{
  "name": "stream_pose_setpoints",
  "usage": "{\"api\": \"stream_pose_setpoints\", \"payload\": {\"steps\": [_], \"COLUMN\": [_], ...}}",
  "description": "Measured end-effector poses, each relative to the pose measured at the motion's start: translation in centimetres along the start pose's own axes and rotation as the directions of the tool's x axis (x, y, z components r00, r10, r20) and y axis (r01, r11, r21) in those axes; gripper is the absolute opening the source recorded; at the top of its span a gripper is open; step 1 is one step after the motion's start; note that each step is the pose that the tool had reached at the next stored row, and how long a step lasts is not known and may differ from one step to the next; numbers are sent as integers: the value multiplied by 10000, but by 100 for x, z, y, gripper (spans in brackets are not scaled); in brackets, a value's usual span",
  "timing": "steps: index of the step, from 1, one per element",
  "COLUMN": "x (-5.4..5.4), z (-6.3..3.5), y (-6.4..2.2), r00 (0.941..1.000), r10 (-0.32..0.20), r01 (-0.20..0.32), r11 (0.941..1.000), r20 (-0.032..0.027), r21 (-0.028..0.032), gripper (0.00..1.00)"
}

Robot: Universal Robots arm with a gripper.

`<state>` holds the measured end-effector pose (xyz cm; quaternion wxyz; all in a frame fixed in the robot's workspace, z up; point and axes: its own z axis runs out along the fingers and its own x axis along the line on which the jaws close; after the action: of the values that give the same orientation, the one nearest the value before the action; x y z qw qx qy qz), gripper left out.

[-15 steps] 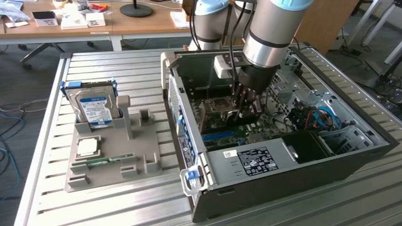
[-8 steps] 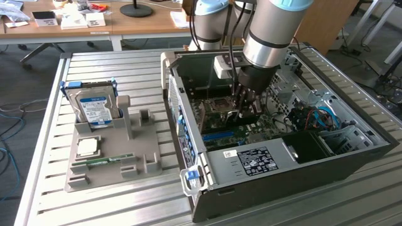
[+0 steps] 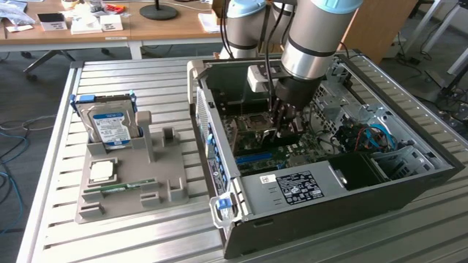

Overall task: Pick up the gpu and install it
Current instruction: 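Insert the gpu into the slot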

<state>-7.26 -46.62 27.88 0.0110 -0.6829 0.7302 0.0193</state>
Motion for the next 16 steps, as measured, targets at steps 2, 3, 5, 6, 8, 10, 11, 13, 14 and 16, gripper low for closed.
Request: {"api": "stream_pose_setpoints", "payload": {"steps": [2, 3, 5, 6, 8, 10, 11, 13, 14, 16], "x": [0, 0, 0, 1, 1, 1, 1, 1, 1, 1], "z": [1, 2, 2, 1, 1, 2, 3, 2, 2, 2], "y": [6, 8, 8, 8, 9, 15, 15, 15, 15, 15], "r00": [10000, 10000, 10000, 10000, 10000, 10000, 10000, 10000, 10000, 10000], "r10": [2, 2, -1, 0, -1, 1, 1, 0, 0, 0], "r01": [-2, -2, 1, 0, 1, -1, -1, 0, 0, 0], "r11": [10000, 10000, 10000, 10000, 10000, 10000, 10000, 10000, 10000, 10000], "r20": [0, 0, 0, -1, 0, 1, 1, 0, 0, -1], "r21": [0, 0, 0, 0, 0, 0, 0, 0, 0, 0], "gripper": [27, 27, 27, 27, 27, 27, 27, 27, 27, 27]}}
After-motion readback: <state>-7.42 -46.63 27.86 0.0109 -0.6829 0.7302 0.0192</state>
